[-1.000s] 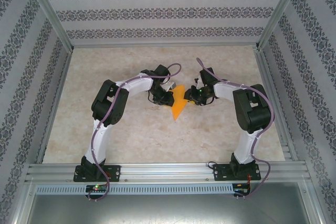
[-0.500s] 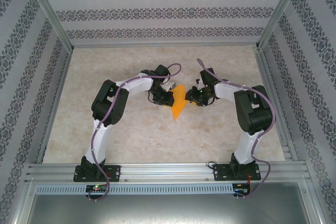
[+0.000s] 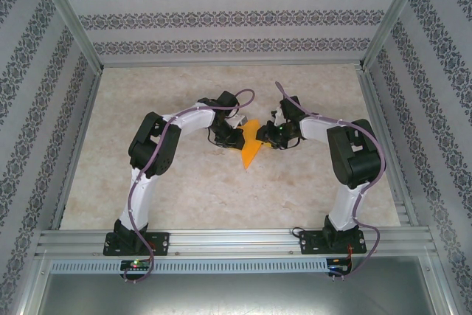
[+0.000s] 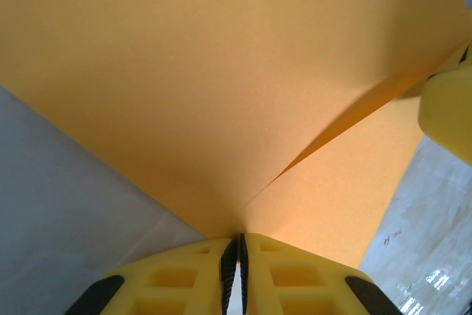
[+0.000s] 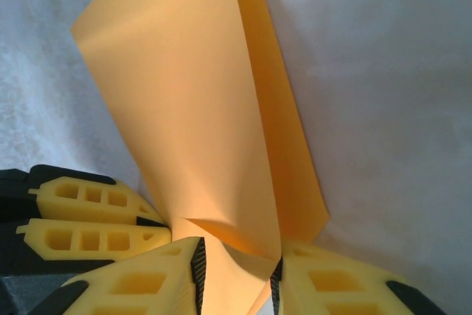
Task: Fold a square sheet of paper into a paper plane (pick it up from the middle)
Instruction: Fourth fold the wing at the center of the table.
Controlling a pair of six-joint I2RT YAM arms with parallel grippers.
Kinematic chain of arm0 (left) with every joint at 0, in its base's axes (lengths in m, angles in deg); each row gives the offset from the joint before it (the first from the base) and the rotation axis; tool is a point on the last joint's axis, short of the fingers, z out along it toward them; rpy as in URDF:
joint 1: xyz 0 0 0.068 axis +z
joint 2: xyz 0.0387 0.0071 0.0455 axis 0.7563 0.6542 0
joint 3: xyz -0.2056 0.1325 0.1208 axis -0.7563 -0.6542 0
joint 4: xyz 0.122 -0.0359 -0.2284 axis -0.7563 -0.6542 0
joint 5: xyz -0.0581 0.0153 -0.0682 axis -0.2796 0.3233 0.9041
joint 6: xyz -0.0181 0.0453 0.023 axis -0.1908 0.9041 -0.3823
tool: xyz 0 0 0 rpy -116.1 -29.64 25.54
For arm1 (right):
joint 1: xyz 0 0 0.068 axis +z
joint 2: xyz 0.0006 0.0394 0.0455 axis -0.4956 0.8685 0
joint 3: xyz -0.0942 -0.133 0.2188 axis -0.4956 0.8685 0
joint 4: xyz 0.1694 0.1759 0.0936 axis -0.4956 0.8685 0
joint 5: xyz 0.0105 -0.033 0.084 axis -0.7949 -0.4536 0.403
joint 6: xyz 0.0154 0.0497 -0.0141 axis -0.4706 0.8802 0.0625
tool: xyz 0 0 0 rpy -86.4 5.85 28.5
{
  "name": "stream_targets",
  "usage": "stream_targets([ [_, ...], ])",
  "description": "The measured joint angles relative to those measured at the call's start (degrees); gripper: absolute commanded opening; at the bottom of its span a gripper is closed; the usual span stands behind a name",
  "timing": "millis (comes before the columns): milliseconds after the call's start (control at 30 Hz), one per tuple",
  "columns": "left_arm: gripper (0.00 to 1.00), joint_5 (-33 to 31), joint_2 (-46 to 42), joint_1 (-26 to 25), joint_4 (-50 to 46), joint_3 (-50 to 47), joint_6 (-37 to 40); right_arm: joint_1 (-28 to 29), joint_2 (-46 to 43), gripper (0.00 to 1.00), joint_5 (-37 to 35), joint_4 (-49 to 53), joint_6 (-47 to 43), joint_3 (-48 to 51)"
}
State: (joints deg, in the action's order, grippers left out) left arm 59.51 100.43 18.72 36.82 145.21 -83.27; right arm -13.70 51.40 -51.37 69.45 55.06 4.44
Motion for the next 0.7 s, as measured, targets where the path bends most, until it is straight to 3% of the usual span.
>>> stream_targets([
  [300,0.17,0.00,0.02,0.00,0.00,0.00,0.00,0.48,-0.44,0.29,2.45,-2.54,1.55,2.29],
  [700,0.17,0.02,0.00,0.00,0.00,0.00,0.00,3.41,-1.79,0.14,-2.03,1.09,-0.17,2.29],
])
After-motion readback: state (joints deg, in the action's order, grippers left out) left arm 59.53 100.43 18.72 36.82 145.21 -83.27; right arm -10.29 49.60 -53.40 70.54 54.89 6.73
